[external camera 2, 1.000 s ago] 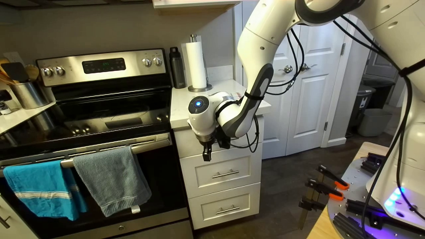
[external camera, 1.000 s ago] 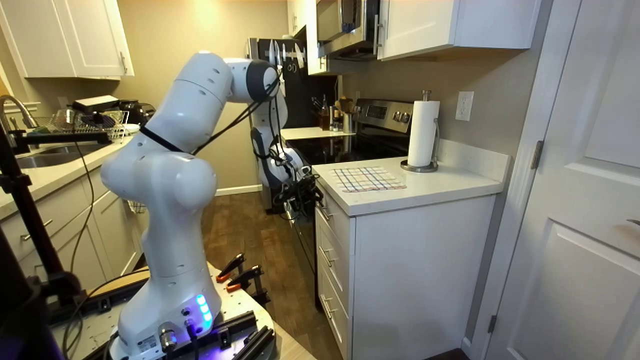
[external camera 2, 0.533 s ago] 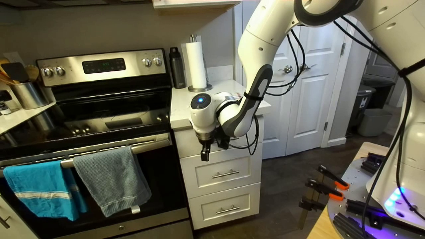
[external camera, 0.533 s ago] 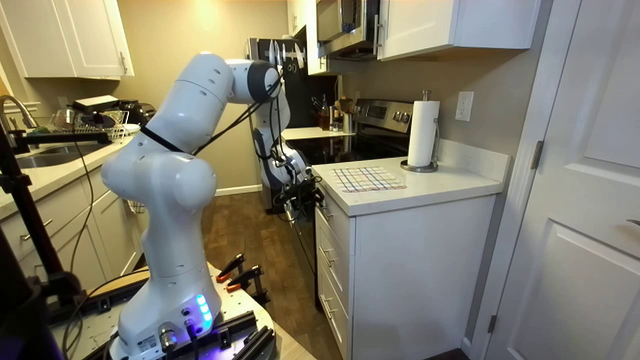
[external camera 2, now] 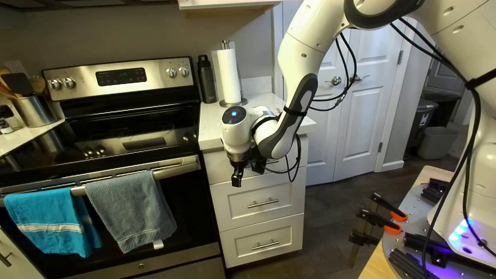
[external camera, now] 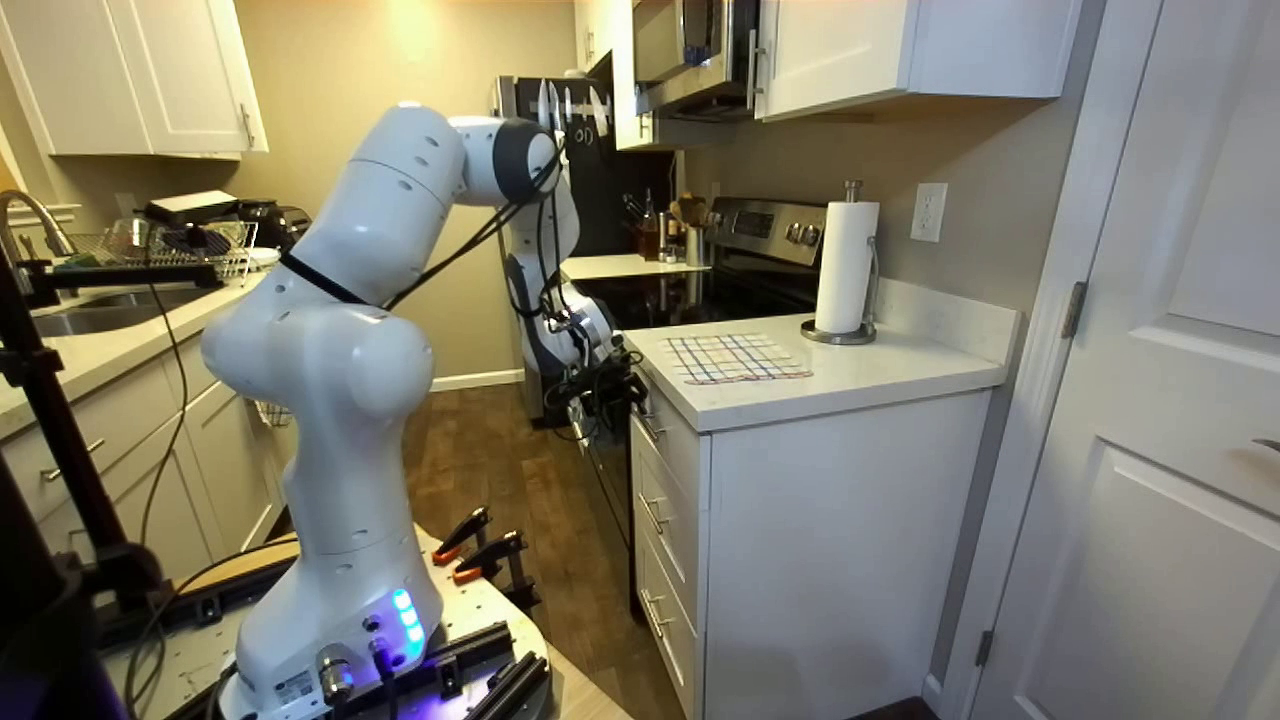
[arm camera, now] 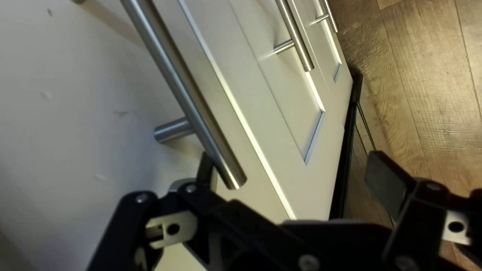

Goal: Open the topmost drawer

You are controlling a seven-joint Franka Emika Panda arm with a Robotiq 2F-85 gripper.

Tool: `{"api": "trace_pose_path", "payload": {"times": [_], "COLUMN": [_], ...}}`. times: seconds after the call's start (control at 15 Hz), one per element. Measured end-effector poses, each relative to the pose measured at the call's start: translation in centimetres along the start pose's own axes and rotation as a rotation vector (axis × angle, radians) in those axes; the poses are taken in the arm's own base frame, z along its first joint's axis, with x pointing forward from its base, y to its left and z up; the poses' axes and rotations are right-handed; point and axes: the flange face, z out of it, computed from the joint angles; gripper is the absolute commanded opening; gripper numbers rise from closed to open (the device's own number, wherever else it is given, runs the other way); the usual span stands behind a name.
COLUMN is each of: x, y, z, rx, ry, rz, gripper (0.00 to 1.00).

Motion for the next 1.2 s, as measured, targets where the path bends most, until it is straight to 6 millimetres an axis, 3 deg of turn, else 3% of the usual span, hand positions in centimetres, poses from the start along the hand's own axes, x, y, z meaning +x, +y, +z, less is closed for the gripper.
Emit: {"api": "trace_pose_path", "payload": {"times": [0.33,1.2], "x": [0.4,1.2], "y": [-0.1,0.5], "z": [-1.0,-1.4], "rx": [0.016,0.076], "ry": [0.019,-0.015], "rz": [0.026,0.191], "gripper": [1.0,1.0]}}
